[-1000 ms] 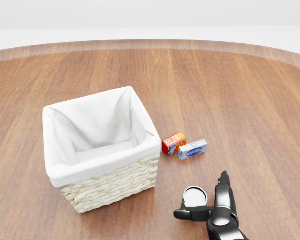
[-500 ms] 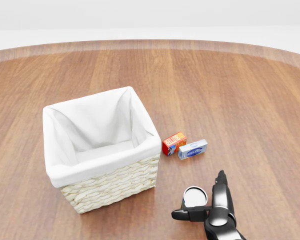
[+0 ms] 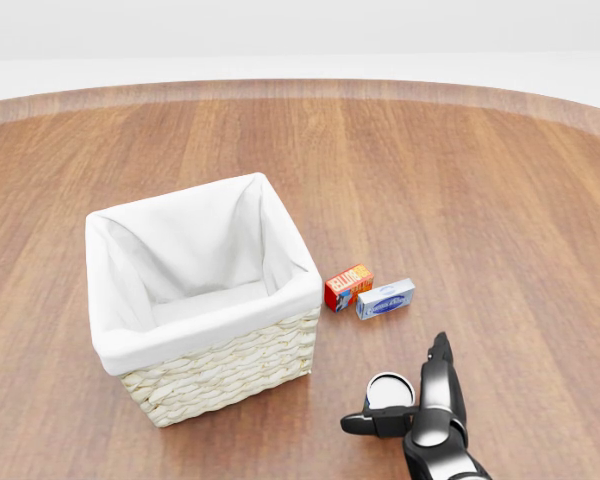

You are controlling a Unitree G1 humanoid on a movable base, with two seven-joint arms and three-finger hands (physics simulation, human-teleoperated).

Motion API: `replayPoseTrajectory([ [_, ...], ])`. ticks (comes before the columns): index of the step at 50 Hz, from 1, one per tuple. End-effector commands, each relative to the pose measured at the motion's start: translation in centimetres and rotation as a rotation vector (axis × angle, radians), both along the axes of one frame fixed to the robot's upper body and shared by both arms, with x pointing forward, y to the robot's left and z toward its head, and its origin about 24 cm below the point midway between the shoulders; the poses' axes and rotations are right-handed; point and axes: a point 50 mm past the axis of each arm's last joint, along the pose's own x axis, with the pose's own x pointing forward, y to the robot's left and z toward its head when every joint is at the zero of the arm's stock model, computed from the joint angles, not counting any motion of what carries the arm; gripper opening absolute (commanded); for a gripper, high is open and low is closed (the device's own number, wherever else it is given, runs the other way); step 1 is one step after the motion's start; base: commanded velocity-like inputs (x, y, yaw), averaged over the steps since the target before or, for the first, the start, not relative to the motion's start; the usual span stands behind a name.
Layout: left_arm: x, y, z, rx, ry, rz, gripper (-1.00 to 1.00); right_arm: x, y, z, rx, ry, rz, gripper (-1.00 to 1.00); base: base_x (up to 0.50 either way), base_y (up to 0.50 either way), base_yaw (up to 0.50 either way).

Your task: Pick up the alphabet soup and put it in the basket.

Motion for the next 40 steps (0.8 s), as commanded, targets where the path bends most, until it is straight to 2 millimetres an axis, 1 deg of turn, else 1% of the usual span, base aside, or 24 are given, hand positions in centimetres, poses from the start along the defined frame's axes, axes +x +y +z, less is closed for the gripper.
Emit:
replayPoseTrajectory([
  [1, -0.10, 0.05, 0.10, 0.000, -0.003, 0.002, 1.00, 0.24, 0.10, 0.26, -0.028, -0.010, 0.000, 1.00, 0.00, 0.00, 0.00],
  [5, -0.04, 0.02, 0.07, 0.001, -0.002, 0.001, 1.00, 0.15, 0.19, 0.18, -0.029, -0.006, 0.004, 1.00, 0.00, 0.00, 0.00],
  [7, -0.10, 0.05, 0.09, 0.000, -0.003, 0.002, 1.00, 0.13, 0.21, 0.15, -0.028, -0.005, 0.006, 0.61, 0.00, 0.00, 0.00],
  [8, -0.11, 0.06, 0.10, 0.000, -0.004, 0.002, 1.00, 0.10, 0.21, 0.12, -0.027, -0.004, 0.006, 0.26, 0.00, 0.00, 0.00],
  [10, -0.15, 0.09, 0.12, -0.001, -0.005, 0.003, 1.00, 0.05, 0.22, 0.06, -0.026, -0.002, 0.007, -0.76, 0.00, 0.00, 0.00],
  [11, -0.19, 0.09, 0.14, -0.001, -0.006, 0.003, 1.00, 0.03, 0.23, 0.04, -0.027, -0.001, 0.008, -0.98, 0.00, 0.00, 0.00],
  [13, -0.22, 0.11, 0.16, -0.002, -0.007, 0.003, 1.00, 0.03, 0.23, 0.04, -0.027, -0.001, 0.009, -1.00, 0.00, 0.00, 0.00],
  [40, -0.17, 0.10, 0.16, -0.002, -0.006, 0.005, 1.00, 0.10, 0.01, 0.08, -0.008, 0.000, 0.004, -1.00, 0.00, 0.00, 0.00],
])
